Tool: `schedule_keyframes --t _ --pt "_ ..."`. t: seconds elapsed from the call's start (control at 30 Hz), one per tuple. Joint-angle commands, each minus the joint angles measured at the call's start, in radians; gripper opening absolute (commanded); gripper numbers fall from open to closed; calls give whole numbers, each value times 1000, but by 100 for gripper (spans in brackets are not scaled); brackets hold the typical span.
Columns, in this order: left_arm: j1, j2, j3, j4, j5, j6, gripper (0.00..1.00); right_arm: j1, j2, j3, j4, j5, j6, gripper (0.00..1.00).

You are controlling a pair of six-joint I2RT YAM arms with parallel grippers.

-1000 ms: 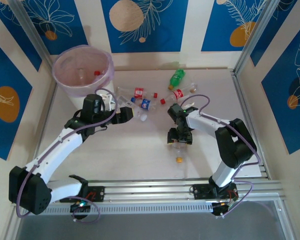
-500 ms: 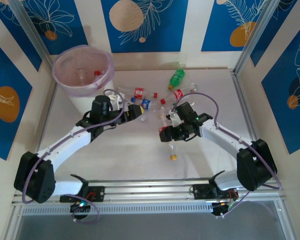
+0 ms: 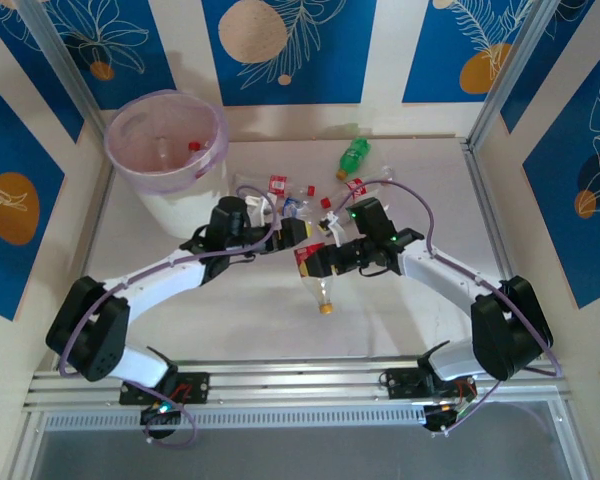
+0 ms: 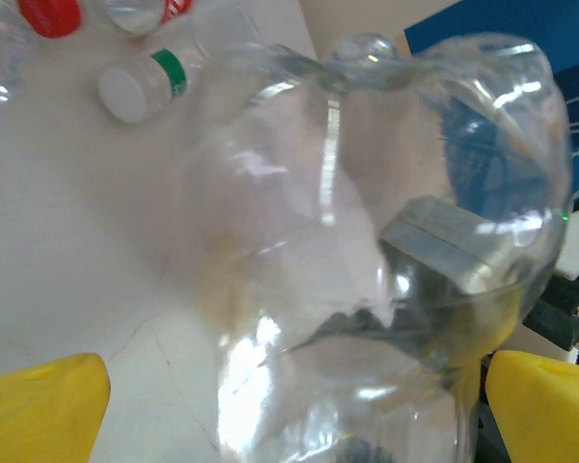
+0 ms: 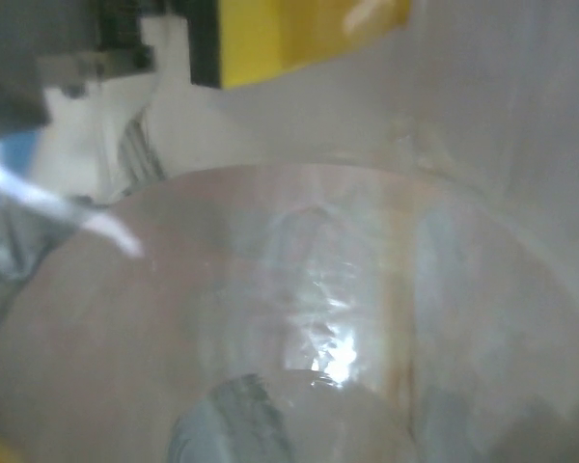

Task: Put the plastic bottles in the bin

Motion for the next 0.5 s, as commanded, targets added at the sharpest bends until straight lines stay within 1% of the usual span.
schedule_keyframes --t 0.0,0.1,0.2,0.33,0.37,0.43,0.47 --pt "-19 28 29 86 33 -21 100 1 16 21 29 -86 23 60" --pt "-29 46 25 124 47 -38 97 -4 19 20 49 -107 34 60" --pt "-34 54 21 147 48 -51 87 -7 21 20 52 -111 38 60" --pt "-33 54 23 145 43 -49 71 -16 20 20 49 -111 40 61" --pt "-34 56 25 146 44 -50 68 -17 20 18 49 -112 42 61" --pt "-34 58 25 147 44 -51 65 -18 18 19 43 -112 42 64" --pt "-34 59 25 148 42 -52 62 -20 18 19 39 -109 42 65"
